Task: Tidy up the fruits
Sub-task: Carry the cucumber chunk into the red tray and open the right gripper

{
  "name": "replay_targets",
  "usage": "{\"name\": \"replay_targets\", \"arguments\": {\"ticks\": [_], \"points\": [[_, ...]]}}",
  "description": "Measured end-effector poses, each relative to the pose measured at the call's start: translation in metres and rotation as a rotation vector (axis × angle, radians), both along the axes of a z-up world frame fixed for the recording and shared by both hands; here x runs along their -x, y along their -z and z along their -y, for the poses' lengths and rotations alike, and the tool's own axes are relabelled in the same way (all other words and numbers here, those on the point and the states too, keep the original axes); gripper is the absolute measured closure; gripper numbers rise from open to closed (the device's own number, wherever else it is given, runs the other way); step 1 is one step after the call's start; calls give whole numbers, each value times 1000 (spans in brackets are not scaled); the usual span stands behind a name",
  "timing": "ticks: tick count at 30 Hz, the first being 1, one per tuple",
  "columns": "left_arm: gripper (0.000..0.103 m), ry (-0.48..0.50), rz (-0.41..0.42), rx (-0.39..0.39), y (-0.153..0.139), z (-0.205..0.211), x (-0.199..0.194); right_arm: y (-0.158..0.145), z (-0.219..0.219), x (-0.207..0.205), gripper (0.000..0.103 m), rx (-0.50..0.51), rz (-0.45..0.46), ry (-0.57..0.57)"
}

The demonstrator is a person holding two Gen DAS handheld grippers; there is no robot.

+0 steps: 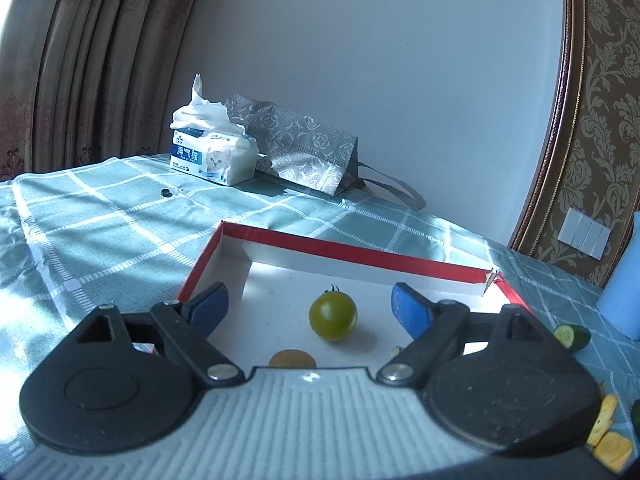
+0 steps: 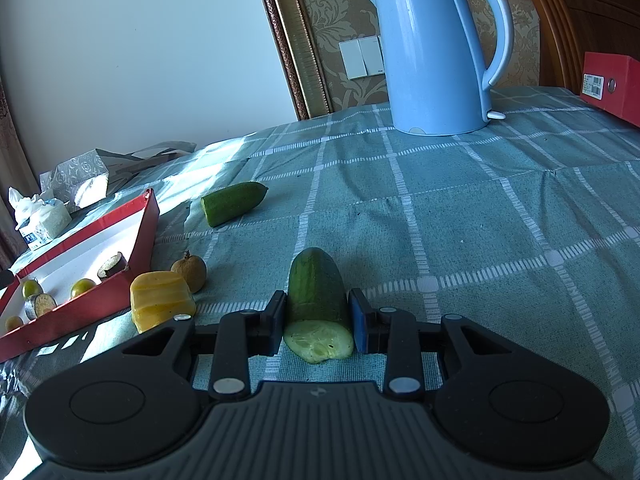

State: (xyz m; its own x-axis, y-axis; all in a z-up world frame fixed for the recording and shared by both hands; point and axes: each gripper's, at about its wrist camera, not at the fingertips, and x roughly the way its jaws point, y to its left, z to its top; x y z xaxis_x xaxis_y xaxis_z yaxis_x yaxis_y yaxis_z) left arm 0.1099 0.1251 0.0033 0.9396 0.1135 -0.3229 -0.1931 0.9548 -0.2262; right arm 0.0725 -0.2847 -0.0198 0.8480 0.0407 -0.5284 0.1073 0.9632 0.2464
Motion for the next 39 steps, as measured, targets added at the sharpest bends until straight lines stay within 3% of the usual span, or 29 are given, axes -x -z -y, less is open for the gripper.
{"name": "replay_targets", "arguments": {"ticks": [9,15,19,31,39], "points": [[3,61,0,-117,-4,37,29,0,0,0,71,-1,0,0],[0,101,-5,-103,-7,58,57,0,1,0,71,-18,8,8],[0,131,-35,-139,1,78,71,-1,1,0,71,-26,15,11],[0,234,-161,-155,11,103,57,-2,3,3,71,-50,50,11],[0,272,-146,-175,11,109,59,-1,2,1,71,-36,27,-5]]}}
